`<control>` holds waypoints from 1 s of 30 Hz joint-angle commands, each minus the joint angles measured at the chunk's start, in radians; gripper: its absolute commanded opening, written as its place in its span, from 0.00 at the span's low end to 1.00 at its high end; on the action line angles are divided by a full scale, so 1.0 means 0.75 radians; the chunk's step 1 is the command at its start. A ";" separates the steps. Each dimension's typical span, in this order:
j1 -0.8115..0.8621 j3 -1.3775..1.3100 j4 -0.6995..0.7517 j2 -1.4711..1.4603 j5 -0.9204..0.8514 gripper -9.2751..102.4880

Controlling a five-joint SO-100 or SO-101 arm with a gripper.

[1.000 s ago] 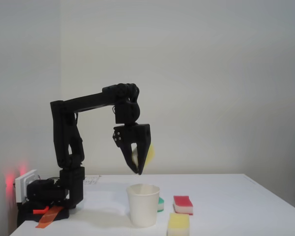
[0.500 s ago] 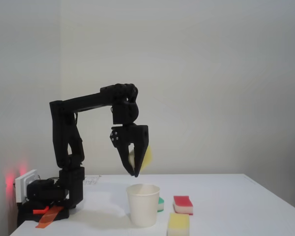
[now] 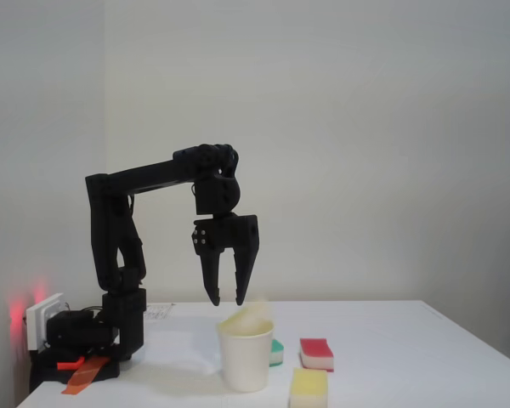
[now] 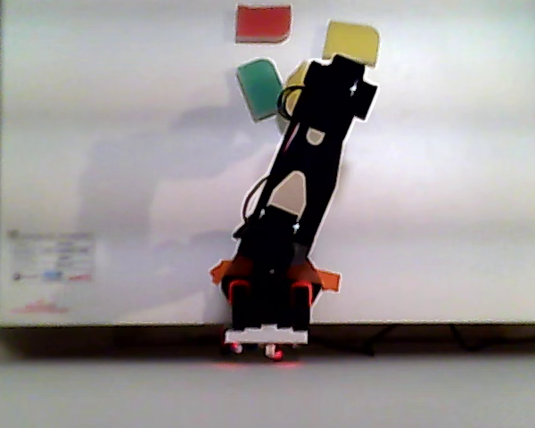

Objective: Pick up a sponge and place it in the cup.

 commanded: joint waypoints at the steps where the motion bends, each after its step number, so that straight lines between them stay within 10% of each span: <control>1: 0.012 -0.002 0.018 0.067 -0.020 0.21; 13: -0.004 0.092 -0.010 0.166 -0.049 0.23; 19: -0.194 0.190 -0.020 0.262 0.086 0.08; 30: -0.511 0.753 -0.385 0.634 0.207 0.08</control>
